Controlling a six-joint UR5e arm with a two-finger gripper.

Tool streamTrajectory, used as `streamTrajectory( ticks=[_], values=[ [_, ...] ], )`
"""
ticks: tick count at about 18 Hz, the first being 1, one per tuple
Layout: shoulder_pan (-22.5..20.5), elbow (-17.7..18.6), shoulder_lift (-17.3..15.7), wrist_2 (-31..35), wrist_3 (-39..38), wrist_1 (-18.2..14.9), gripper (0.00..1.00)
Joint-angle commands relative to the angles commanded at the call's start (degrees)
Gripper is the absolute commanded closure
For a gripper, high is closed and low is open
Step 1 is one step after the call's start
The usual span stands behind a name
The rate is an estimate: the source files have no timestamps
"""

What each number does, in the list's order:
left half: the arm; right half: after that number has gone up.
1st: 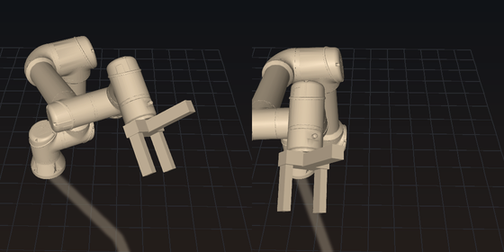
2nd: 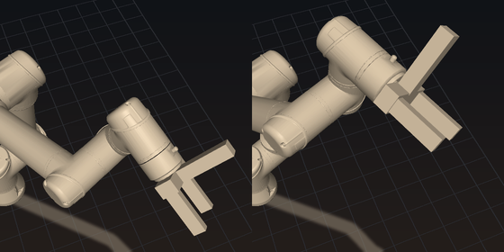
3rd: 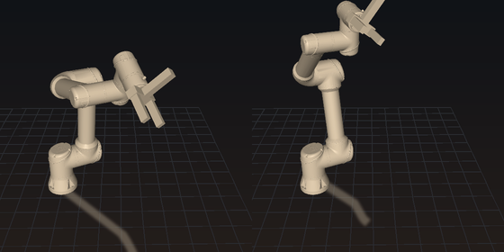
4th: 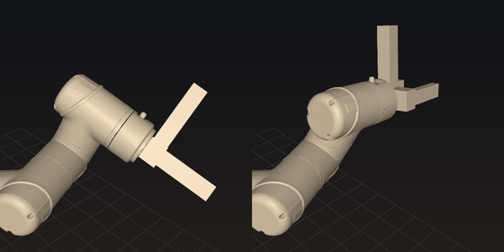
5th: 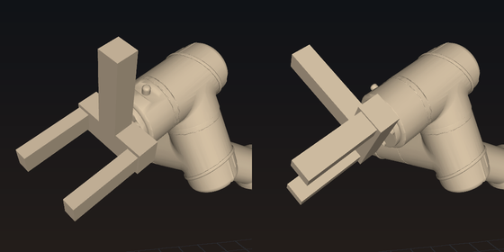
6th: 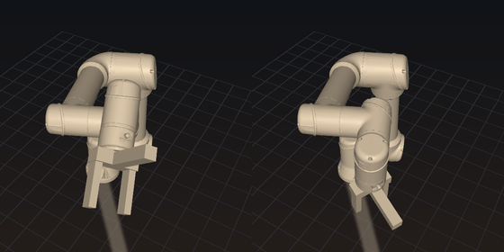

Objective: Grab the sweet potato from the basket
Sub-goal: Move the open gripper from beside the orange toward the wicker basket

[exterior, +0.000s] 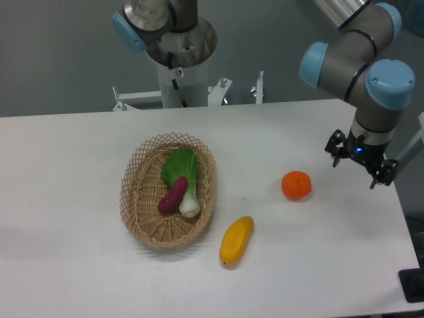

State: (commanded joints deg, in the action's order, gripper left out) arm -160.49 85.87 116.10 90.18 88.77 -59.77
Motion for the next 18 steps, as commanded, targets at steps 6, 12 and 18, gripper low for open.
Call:
streamTrajectory(
  ticks=[6,12,18],
  values=[
    [0.0,0.3,-0.1,-0.1,-0.2,-0.1,0.0],
    [0.9,2.8,-1.6,-0.3,-1.1,-0.1,0.0],
    [2.7,11.3,-7.5,-8.9,-5.9,0.3,0.0]
  ],
)
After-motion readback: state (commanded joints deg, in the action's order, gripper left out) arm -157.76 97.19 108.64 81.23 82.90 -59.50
